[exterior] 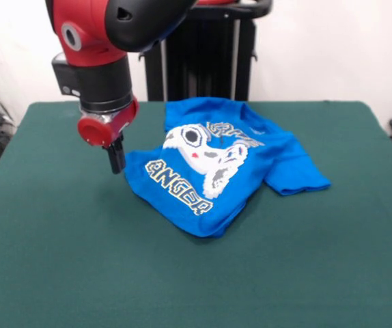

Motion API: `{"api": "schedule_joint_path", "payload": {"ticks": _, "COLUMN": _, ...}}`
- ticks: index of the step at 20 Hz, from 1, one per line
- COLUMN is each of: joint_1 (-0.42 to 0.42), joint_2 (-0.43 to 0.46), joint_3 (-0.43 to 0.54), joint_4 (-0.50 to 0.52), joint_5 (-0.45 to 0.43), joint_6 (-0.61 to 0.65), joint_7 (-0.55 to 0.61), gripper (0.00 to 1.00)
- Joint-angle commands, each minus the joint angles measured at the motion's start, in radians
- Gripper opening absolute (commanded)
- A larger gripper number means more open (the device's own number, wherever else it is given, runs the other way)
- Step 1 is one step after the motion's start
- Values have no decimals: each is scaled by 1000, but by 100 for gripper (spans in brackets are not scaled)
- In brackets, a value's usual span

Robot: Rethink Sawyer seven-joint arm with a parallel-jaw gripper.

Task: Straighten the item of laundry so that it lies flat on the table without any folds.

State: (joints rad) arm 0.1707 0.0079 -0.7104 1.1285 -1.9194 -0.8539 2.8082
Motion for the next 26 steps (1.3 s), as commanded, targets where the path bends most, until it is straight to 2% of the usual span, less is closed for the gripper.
{"api": "schedule_joint_path", "payload": {"ticks": 1, "joint_1": 22, "joint_2": 32, "joint_3": 173, "joint_4": 1, "joint_5": 30, "joint_6": -125, "joint_7": 151, "gripper": 0}}
{"api": "schedule_joint_path", "payload": {"ticks": 14, "joint_1": 30, "joint_2": 66, "joint_3": 153, "joint_4": -8, "joint_5": 26, "joint_6": -154, "joint_7": 176, "gripper": 0}}
{"api": "schedule_joint_path", "payload": {"ticks": 19, "joint_1": 68, "joint_2": 163, "joint_3": 105, "joint_4": -58, "joint_5": -7, "joint_6": -84, "joint_7": 249, "gripper": 0}}
{"api": "schedule_joint_path", "payload": {"ticks": 26, "joint_1": 88, "joint_2": 247, "joint_3": 65, "joint_4": -99, "joint_5": 11, "joint_6": -20, "joint_7": 298, "gripper": 0}}
